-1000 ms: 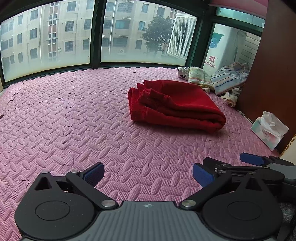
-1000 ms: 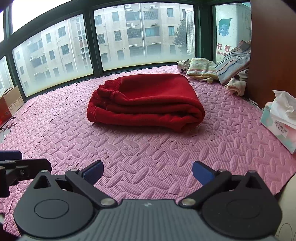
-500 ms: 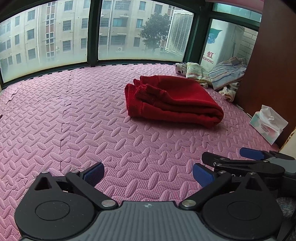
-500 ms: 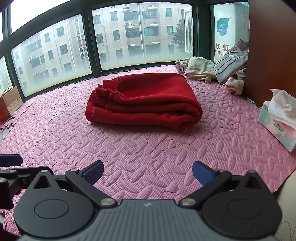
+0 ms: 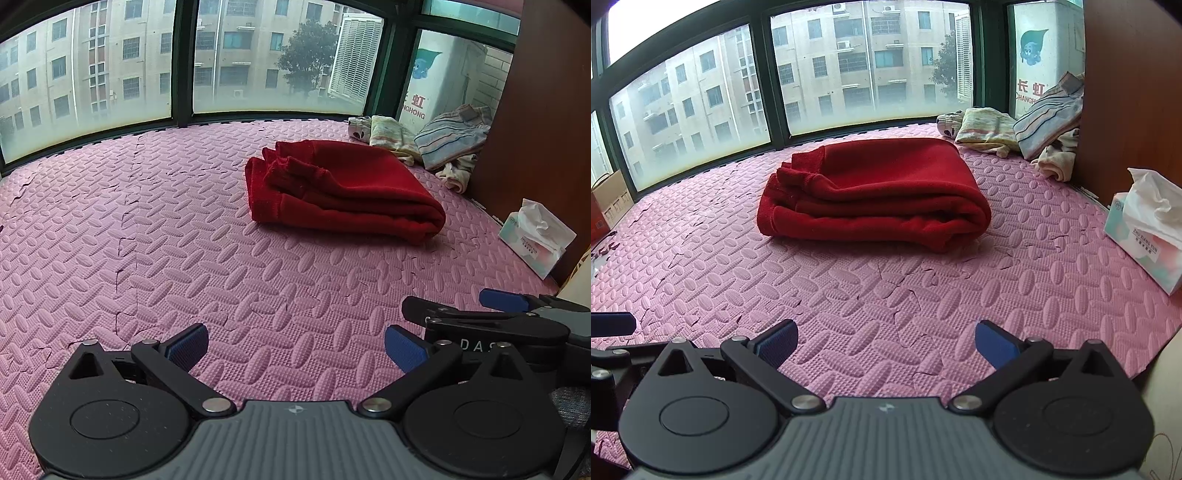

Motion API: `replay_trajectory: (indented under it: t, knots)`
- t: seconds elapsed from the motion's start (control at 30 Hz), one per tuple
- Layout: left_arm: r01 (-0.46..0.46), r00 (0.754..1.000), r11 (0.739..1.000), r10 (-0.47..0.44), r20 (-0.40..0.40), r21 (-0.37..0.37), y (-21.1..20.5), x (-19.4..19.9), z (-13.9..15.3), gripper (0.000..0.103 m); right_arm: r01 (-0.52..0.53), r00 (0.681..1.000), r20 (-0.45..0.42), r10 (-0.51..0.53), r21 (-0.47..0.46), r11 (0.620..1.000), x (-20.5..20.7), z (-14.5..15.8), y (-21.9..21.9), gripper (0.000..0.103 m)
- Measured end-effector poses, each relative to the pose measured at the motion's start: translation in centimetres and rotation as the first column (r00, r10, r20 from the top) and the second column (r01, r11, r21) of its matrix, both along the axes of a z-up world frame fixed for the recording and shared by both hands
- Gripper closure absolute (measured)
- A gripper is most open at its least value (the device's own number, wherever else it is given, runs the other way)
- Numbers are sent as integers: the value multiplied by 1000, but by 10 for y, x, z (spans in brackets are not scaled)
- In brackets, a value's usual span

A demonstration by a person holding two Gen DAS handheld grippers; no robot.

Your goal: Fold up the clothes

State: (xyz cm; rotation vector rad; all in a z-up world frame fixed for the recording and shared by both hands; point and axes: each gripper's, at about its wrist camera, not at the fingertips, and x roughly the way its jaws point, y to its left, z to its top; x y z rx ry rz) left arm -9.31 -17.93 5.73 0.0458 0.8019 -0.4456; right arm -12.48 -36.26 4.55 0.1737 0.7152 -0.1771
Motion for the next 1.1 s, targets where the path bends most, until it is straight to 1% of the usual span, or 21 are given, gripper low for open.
replay_trajectory:
  t: [1.1]
  knots:
    - [5, 1000, 1000, -5, -14, 12, -3, 1, -5, 0, -19, 1000, -21, 19, 7, 1000, 3, -4, 3, 0]
